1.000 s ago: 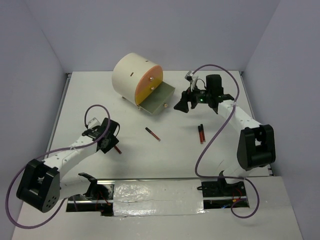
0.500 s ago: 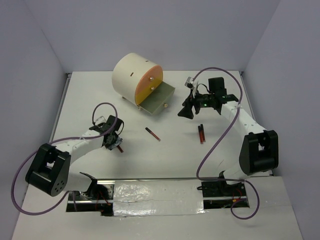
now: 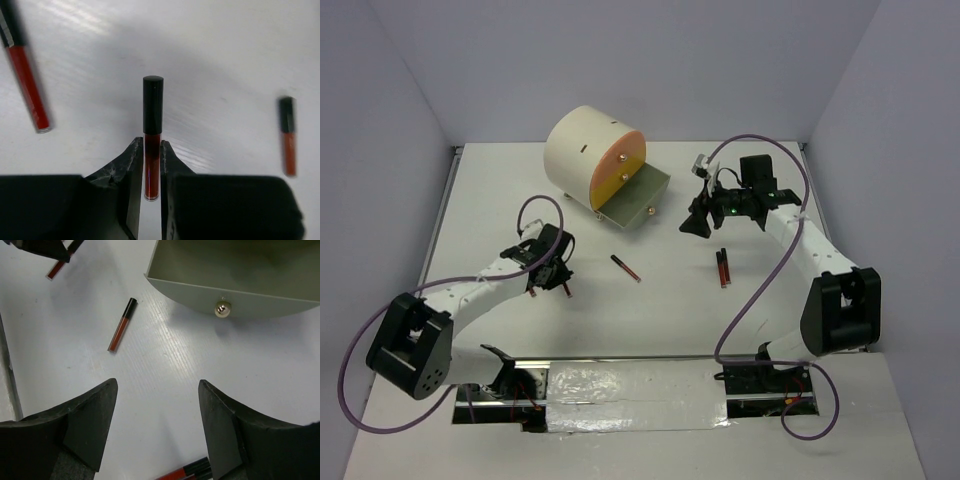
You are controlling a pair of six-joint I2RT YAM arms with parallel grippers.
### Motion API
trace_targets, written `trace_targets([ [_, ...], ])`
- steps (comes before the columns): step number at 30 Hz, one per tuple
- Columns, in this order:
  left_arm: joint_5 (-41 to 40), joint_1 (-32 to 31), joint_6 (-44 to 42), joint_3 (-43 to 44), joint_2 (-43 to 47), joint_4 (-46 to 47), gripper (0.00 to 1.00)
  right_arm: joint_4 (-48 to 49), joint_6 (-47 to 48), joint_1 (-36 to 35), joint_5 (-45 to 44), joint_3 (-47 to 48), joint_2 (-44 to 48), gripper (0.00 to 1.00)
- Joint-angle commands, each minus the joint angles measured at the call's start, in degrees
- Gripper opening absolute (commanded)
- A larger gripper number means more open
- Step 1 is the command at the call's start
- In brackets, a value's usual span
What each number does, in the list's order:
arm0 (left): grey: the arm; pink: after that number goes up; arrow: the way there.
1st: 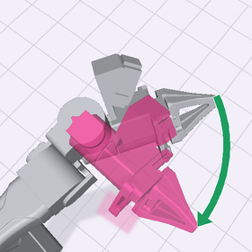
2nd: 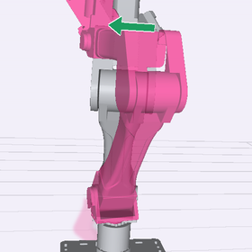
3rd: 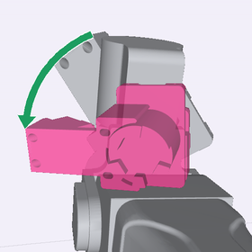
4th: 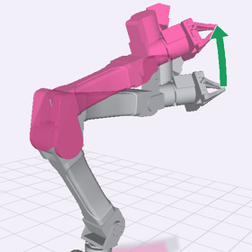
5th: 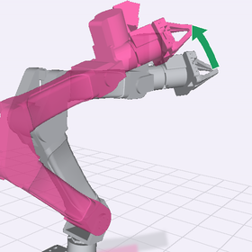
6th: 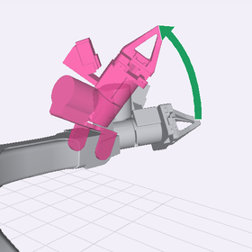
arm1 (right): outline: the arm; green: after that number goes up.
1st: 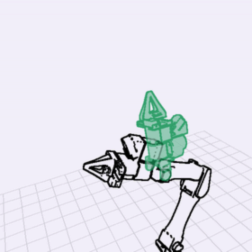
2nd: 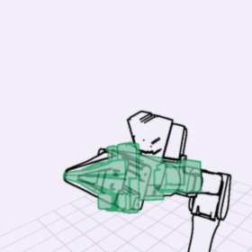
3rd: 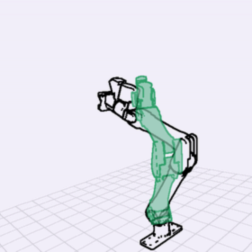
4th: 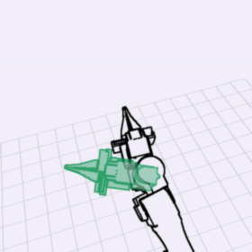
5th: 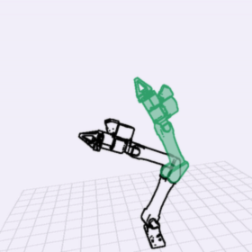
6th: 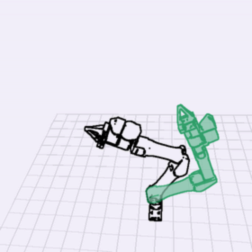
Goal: Organize the makeup
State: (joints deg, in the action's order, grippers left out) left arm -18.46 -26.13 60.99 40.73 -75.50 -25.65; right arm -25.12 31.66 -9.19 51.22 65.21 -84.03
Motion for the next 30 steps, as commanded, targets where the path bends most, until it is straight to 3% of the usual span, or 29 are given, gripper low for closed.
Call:
trace_targets([
  [1,-2.6,-3.9,-8.1,4.8,4.2,3.2,0.00,-2.4,2.4,0.8,-3.0,0.5,4.0,0.72],
  [5,-3.2,-8.8,-15.3,4.9,9.0,11.2,0.00,-4.0,3.3,1.4,-5.9,0.3,5.1,0.60],
  [9,0.1,-11.1,-24.1,4.4,11.6,21.8,0.00,-4.6,1.3,2.3,-6.4,-0.9,5.8,0.33],
  [14,10.0,-11.4,-36.7,8.6,8.3,31.5,0.00,-3.3,-0.5,3.1,-7.4,-3.3,7.0,0.31],
  [23,12.2,-11.5,-53.4,29.4,-11.7,25.8,0.02,-2.4,-0.8,4.5,-8.6,-5.4,8.9,0.37],
  [26,9.5,-11.5,-56.8,38.0,-18.3,21.6,0.07,-1.9,-1.7,5.1,-10.6,-5.9,9.1,0.38],
  [30,6.4,-11.4,-59.1,45.7,-25.7,16.9,0.24,-1.6,-2.9,5.4,-14.7,-6.3,9.6,0.39],
])
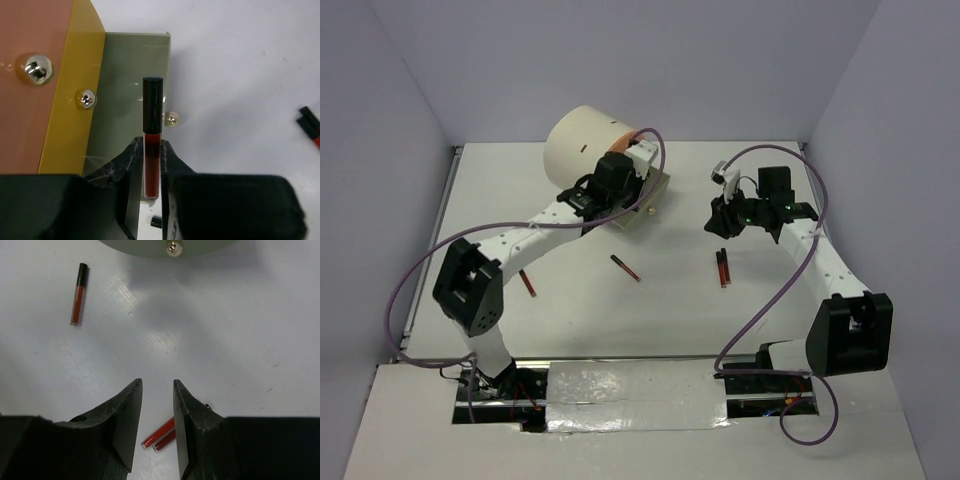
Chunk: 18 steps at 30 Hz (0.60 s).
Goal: Organize the makeup
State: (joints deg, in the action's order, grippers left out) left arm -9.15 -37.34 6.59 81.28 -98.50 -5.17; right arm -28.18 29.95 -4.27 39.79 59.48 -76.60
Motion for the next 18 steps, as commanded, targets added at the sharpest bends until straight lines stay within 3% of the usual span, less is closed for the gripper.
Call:
trace_targets([
  [1,-3.2,-0.2,-4.8,6.2,-5.0,-4.2,0.27,1.3,-1.1,0.6,-4.4,-0.9,2.3,0.39],
  [8,-6.6,-0.1,-6.0,14.2,-12.5,-8.3,0.45,1.0,-1.4,0.7,-7.8,-2.5,3.3,0.44],
  [9,-6.7,0.0,-6.0,14.6,-13.1,-8.6,0.52,0.9,-1.6,0.7,-8.1,-2.6,3.2,0.45],
  [11,-6.6,0.1,-6.0,15.8,-14.3,-9.1,0.57,0.9,-1.7,0.7,-9.0,-3.1,2.8,0.46],
  [15,-7.7,0.1,-6.0,16.5,-14.7,-9.4,0.58,-0.3,-1.5,0.8,-10.3,-3.2,2.0,0.47],
  [18,-7.6,0.2,-5.3,15.8,-12.7,-8.7,0.48,-1.7,-1.7,0.8,-11.4,-3.2,1.3,0.47],
])
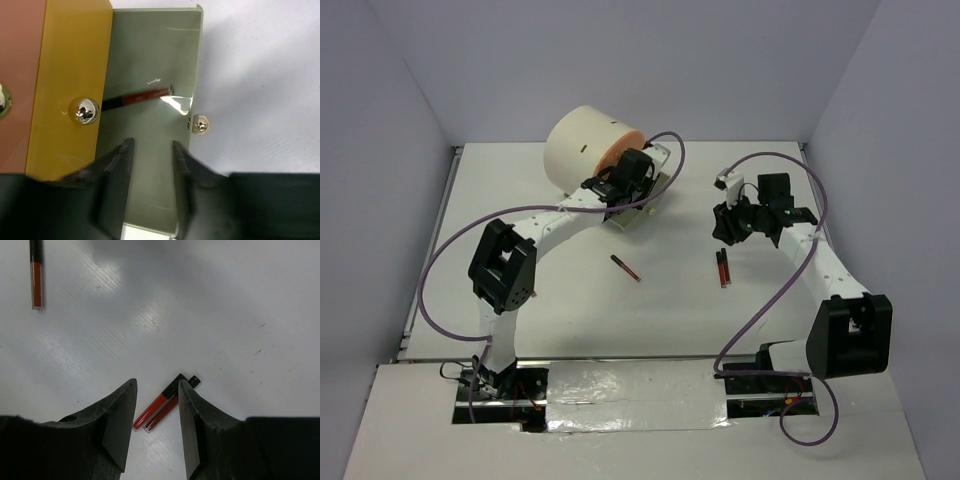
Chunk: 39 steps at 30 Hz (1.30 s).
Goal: Organize the makeup
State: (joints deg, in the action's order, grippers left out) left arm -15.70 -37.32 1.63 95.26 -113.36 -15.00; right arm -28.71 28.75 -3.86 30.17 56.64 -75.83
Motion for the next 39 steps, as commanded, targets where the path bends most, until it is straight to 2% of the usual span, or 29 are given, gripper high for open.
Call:
trace_targets([
  [1,-0.7,0.1,0.6,1.0,3.0,1.3,0.40,-1.7,-0.8,0.4,-2.3,-0.1,-0.5,0.46],
  [2,0.3,0.1,1.2,0.4,3.8,1.5,0.25,-2.3,-1.2,0.3,-3.4,0.0,-1.1,0.46],
  [4,1.5,0.1,3.4,-2.6,7.4,2.5,0.12,-2.8,-2.6,0.4,-6.4,0.0,-2.2,0.45],
  [5,2.9,0.1,4.4,-3.9,10.2,3.0,0.03,-3.1,-3.2,0.4,-7.5,0.0,-2.6,0.44],
  [9,5.5,0.1,9.1,-13.2,19.0,6.9,0.00,-4.3,-5.0,0.3,-12.8,-0.5,-4.8,0.40],
  [12,6.2,0.1,12.2,-21.2,26.2,9.6,0.13,-5.1,-4.9,0.3,-16.9,-1.5,-6.3,0.40],
  [13,6.2,0.1,13.6,-24.7,28.0,10.0,0.23,-5.3,-5.0,0.3,-18.5,-1.8,-6.6,0.41],
  [14,5.9,0.1,14.4,-26.3,31.0,10.0,0.27,-5.7,-4.9,0.3,-19.1,-2.1,-7.0,0.41],
  [18,2.9,0.1,18.5,-35.1,38.2,9.5,0.36,-6.4,-5.2,0.3,-19.8,-2.9,-9.8,0.41],
  [21,0.9,0.1,21.6,-40.7,43.7,9.8,0.45,-7.1,-5.7,0.2,-19.0,-2.8,-11.9,0.42],
  [22,0.4,0.1,22.3,-42.2,45.1,10.1,0.51,-7.3,-5.9,0.2,-18.9,-2.6,-12.3,0.43],
  [25,-1.7,0.1,24.9,-47.6,50.8,11.7,0.58,-7.2,-6.4,0.2,-18.5,-2.5,-13.6,0.44],
  [33,-6.3,0.1,30.2,-56.1,57.7,13.0,0.69,-7.6,-8.0,0.1,-16.4,-1.1,-16.1,0.46],
  [39,-8.8,0.1,31.0,-57.6,60.6,11.4,0.72,-7.0,-9.2,-0.1,-16.4,-1.0,-16.9,0.47],
])
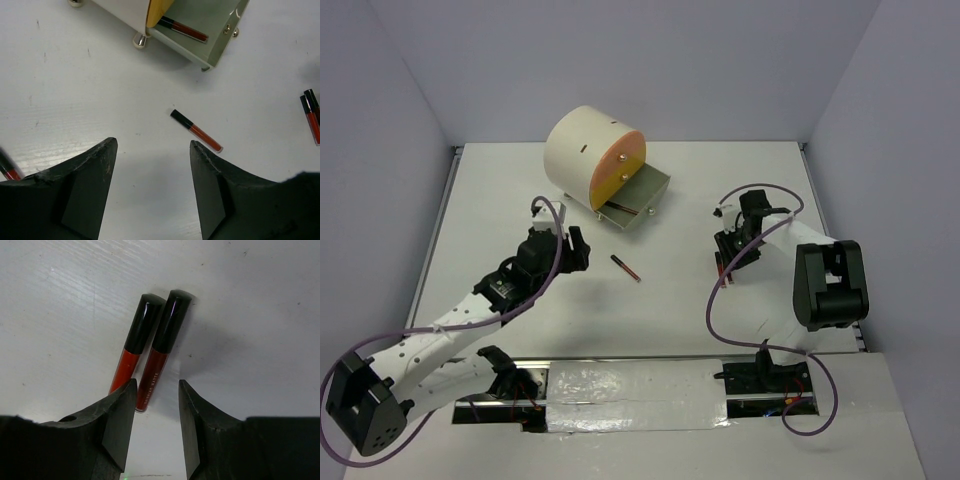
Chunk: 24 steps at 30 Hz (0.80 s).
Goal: Organize the makeup
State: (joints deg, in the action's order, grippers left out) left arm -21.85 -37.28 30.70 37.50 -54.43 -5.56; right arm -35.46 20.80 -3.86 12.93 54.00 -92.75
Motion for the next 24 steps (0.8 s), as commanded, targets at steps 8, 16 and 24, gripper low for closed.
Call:
trace_targets([
  [8,-3.7,0.1,2.6,-0.7,3.2,1.4,0.73,0.4,-2.1,-0.2,-1.6,1.8,-1.0,0.46],
  [16,-4.1,0.1,3.1,-1.0,3.3,1.0,0.74,1.2,-2.3,-0.3,-3.7,2.2,-2.3,0.44],
  [24,-5.0,0.2,4.6,-2.1,3.9,0.9,0.78,2.0,-2.1,-0.4,-5.0,2.5,-3.7,0.34],
])
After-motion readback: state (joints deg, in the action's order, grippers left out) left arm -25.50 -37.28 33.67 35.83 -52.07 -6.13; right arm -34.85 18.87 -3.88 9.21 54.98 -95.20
